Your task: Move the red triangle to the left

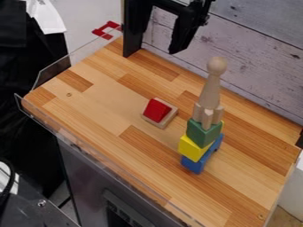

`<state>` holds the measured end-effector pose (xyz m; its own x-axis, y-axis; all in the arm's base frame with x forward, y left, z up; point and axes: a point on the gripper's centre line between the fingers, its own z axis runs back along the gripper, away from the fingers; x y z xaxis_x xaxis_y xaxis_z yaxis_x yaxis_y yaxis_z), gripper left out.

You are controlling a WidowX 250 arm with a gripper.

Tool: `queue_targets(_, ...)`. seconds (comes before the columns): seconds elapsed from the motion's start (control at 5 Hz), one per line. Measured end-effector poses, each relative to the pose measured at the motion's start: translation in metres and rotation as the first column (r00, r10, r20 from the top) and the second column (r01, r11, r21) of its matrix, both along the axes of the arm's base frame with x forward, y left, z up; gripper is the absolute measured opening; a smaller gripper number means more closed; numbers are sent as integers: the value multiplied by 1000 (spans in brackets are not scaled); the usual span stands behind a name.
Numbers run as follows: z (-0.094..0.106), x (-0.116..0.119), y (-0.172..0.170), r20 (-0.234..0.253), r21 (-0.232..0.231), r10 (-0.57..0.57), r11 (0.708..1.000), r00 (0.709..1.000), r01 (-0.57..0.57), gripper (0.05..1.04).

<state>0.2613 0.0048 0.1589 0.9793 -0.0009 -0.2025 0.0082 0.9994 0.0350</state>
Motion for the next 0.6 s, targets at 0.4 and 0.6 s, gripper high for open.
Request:
queue_targets(0.4, -43, 11, -1, -73, 19, 83, 997, 994, -81, 999)
queue_targets(0.6, -55, 22, -3, -36, 10, 137, 991, 990, -137, 999)
